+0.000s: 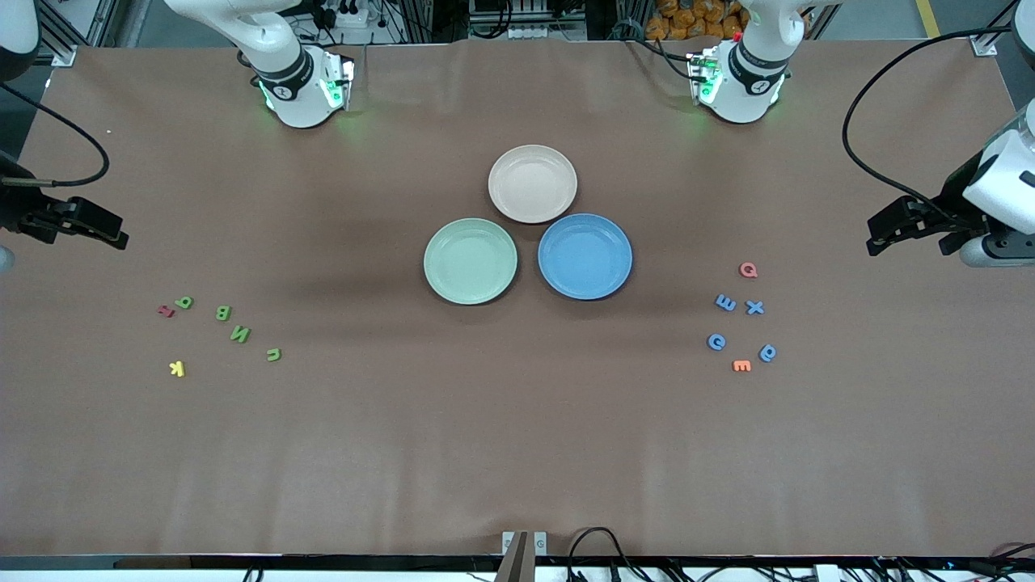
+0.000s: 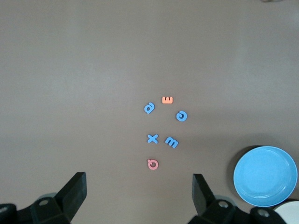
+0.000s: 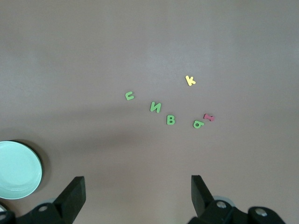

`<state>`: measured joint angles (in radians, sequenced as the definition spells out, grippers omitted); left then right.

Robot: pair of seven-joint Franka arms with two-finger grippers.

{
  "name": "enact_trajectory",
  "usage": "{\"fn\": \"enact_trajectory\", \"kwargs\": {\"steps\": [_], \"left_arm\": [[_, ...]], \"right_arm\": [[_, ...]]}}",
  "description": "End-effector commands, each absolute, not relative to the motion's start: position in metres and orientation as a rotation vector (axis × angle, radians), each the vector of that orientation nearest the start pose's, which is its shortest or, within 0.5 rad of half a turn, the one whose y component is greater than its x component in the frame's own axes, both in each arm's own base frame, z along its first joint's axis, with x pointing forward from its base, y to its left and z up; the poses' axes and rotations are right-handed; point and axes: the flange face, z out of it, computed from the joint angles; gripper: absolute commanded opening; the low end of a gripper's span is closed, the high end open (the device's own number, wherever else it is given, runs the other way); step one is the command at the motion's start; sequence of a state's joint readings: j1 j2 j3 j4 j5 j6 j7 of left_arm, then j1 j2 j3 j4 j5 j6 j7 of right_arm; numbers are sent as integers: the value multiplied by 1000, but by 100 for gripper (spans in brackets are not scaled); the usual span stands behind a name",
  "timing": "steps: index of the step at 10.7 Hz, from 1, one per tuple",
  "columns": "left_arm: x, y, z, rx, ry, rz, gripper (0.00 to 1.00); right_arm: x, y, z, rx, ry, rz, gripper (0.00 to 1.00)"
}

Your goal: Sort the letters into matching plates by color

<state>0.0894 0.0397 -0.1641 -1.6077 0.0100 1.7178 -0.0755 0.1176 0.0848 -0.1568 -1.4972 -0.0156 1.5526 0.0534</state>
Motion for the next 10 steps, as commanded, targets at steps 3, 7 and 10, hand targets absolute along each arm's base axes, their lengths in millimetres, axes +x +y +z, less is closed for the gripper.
{"fn": "enact_trajectory", "kwargs": {"steps": [3,7,10], "left_arm": [[587,-34,552,-3150,1,-95,100],[595,-32,531,-3154,12,-66,100],[601,-30,513,-3158,9,-26,100]], "right_arm": [[586,-11,598,-3159,113,58,100],[602,-7,578,-3164,121,43,100],[616,-6,532,-3138,142,-19,100]]}}
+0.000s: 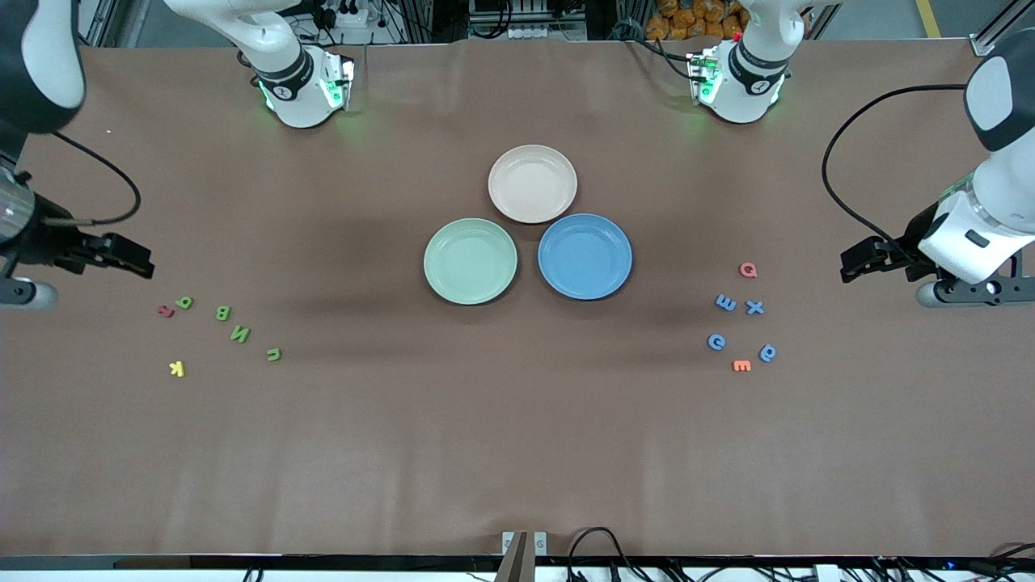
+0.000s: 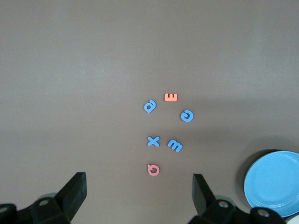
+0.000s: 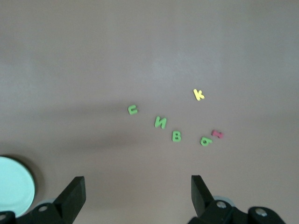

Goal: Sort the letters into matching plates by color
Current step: 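Reach the right gripper to the green c while the left gripper approaches letters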

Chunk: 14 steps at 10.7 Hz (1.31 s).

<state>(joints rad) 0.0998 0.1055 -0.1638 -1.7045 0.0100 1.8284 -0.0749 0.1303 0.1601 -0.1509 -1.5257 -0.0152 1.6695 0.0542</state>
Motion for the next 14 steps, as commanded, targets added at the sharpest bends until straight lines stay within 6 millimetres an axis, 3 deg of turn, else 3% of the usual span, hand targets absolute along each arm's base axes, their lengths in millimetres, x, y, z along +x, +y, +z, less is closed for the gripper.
{"fn": "enact_trajectory", "kwargs": {"steps": [1,5,8,11,14], "left_arm": [[603,-31,508,-3159,12,-14,100],[603,-29,503,-3158,29,-2,100],[602,-24,501,-3157,39,5,100],[598,-26,497,-3153,84,19,100],[596,-25,491,-3152,99,39,100]], "right_arm": [[618,-3,513,-3080,167,-48,100],[627,13,446,-3048,173,22,100],[619,18,401,-3054,174,39,100],[611,21,379,-3058,170,55,100],[607,20,369,-3059,175,51,100]]}}
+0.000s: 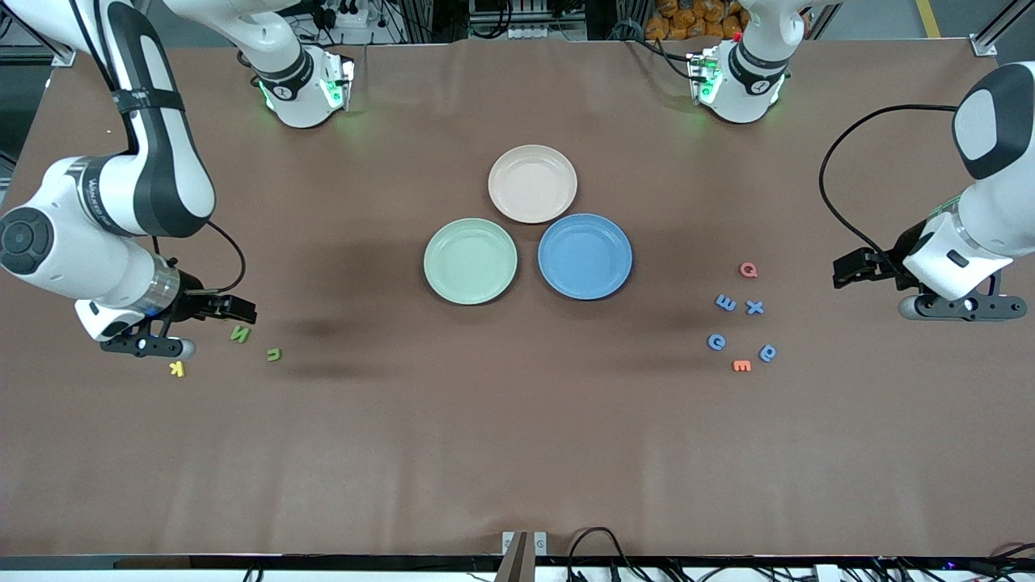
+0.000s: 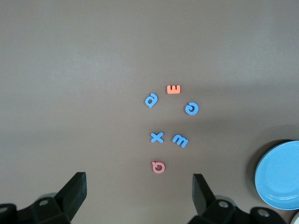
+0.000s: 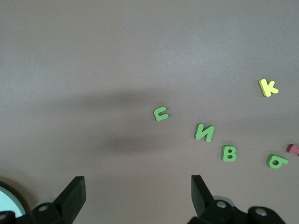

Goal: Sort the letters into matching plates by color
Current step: 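Reach the right gripper to the green c while the left gripper approaches letters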

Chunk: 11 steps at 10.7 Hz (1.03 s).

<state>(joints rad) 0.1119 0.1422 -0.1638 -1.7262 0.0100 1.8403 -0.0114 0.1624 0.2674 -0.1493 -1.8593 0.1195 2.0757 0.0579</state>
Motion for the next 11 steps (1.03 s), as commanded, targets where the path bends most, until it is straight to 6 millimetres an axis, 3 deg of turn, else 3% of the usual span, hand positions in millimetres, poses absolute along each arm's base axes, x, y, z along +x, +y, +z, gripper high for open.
{"fn": "enact_trajectory", "kwargs": {"steps": [1,7,10,11], "left_arm": [[595,-25,488,-3152,99,39,100],[589,-26,463,-3129,129,38,100],[589,-20,444,-3120,121,40,100],[590,-9,441,-3121,96,47,100]], "right_arm": [[604,19,360,-3061,181,34,100],[591,17,329,-3068,195,31,100],[581,15,289,-3082,209,1,100],[582,14,284,-3084,210,-4,100]]}}
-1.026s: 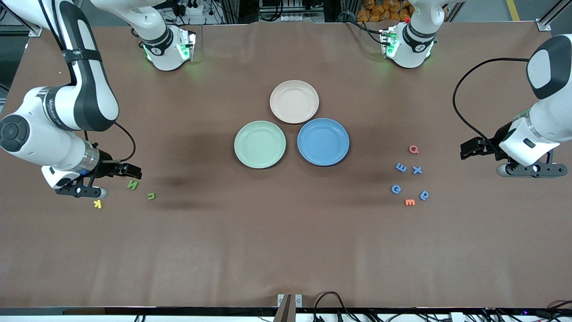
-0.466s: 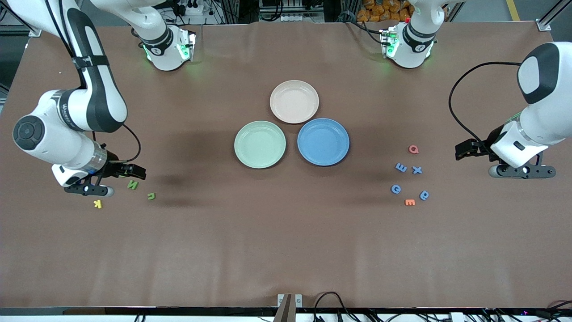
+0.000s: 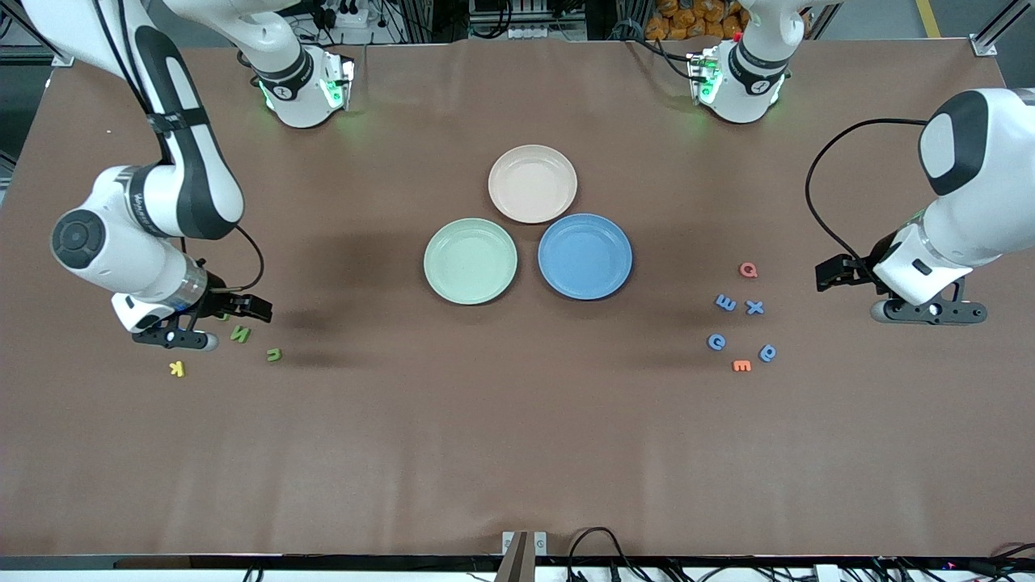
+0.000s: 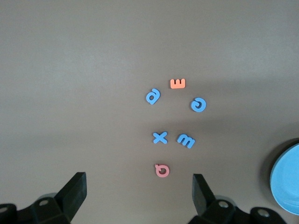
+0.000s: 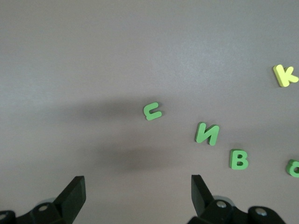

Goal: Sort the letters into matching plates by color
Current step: 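Reach the right gripper to the green c while the left gripper approaches letters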

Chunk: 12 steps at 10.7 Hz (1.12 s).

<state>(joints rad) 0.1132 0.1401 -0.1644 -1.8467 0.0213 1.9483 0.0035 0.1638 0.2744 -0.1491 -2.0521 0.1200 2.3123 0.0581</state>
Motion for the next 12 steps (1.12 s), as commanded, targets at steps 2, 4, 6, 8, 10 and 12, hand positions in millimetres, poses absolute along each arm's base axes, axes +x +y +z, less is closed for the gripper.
{"fn": "enact_trajectory", "kwargs": {"steps": [2,4,6,8,10,12], "left_arm": [[591,-8,432,-3123,97,52,100],[594,-7,420,-3128,92,68,100],[597,-2,414,-3131,75,61,100],[601,9,404,-3145,34,60,100],[603,10,391,-3153,2,87,100],[605,12,382,-3166,-40,75,100]], "right_arm": [[585,20,278,-3088,197,-16,100],[593,21,265,-3096,194,-51,100],[602,22,259,-3101,192,-70,100],[608,22,249,-3107,190,-64,100],[611,20,239,-3112,195,-82,100],[618,19,227,-3118,196,-91,100]]}}
